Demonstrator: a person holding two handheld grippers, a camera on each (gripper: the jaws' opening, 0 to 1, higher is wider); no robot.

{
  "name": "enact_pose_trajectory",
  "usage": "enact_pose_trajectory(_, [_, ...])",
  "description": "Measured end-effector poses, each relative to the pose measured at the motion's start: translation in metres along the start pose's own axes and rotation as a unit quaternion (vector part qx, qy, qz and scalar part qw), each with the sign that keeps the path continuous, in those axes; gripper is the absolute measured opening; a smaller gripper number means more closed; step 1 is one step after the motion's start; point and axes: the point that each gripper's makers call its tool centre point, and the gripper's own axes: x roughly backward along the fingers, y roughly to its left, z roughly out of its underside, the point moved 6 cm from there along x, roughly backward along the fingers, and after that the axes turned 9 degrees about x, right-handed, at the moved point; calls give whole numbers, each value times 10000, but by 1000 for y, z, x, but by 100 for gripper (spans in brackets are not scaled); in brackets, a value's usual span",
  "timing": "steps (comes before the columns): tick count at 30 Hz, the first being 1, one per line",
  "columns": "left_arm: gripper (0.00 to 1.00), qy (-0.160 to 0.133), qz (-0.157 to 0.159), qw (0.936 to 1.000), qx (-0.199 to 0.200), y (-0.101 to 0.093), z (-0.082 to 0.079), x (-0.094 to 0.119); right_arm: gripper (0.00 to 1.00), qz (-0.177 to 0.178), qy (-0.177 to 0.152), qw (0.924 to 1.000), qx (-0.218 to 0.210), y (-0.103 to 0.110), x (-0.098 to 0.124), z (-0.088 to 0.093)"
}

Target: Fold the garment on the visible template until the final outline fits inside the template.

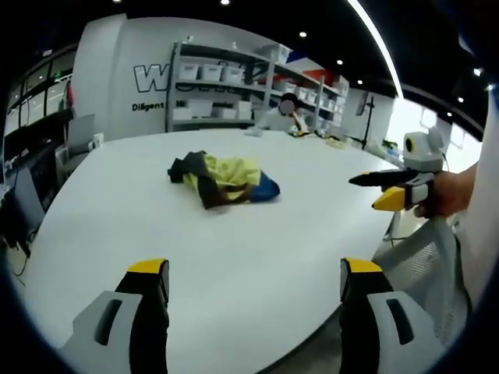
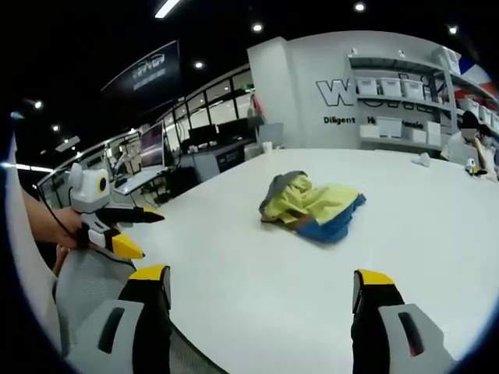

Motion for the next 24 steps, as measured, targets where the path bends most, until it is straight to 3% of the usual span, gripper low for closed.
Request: enact_pose_trajectory(24, [92, 93, 27, 10000, 5, 0, 3, -2, 93, -10, 47, 10000, -10, 0, -1, 1])
